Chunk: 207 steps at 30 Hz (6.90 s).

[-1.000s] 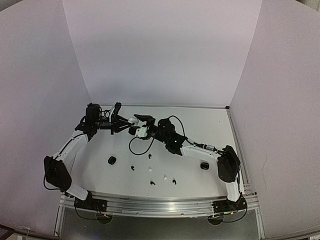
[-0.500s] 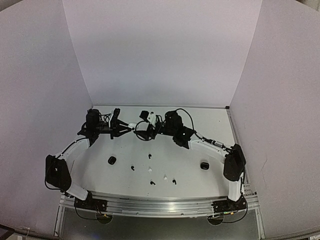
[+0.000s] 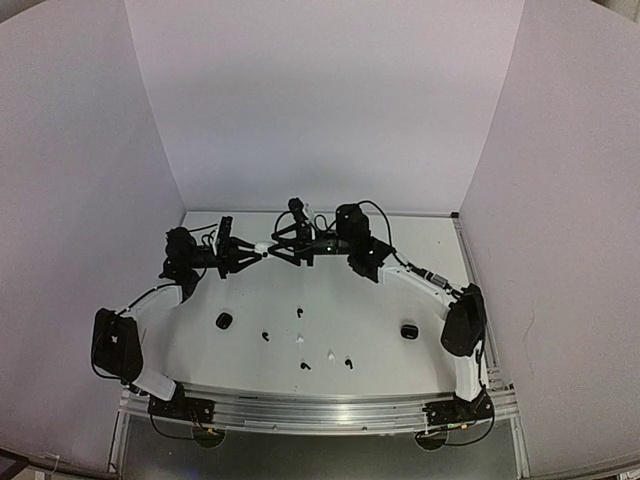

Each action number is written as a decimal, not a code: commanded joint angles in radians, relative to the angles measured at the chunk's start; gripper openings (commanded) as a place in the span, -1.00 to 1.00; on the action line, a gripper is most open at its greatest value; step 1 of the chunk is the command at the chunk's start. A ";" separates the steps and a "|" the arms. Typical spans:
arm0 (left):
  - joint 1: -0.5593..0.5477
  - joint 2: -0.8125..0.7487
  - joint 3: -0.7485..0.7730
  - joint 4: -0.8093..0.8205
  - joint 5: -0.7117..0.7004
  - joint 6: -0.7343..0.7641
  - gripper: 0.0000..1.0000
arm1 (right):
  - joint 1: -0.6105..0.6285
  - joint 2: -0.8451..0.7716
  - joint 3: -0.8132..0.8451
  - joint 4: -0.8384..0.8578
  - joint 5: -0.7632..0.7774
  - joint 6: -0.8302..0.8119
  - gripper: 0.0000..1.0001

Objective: Insert the wireless bluetooth earbuds into the charging case
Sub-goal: Open the charging case, then pick up the right earbud from the center of the board, then insert the right earbud into the right side groove of the charging case.

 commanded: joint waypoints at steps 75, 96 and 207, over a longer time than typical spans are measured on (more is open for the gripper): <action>-0.026 -0.078 0.074 -0.443 -0.032 0.559 -1.00 | 0.022 0.136 0.240 -0.296 0.190 -0.134 -0.27; -0.026 -0.069 -0.003 -0.308 -0.057 0.291 -1.00 | 0.022 0.152 0.306 -0.348 0.143 -0.060 0.41; -0.050 -0.311 -0.313 0.179 -0.463 0.223 -1.00 | 0.313 -0.111 0.237 -0.413 0.987 -0.049 -1.00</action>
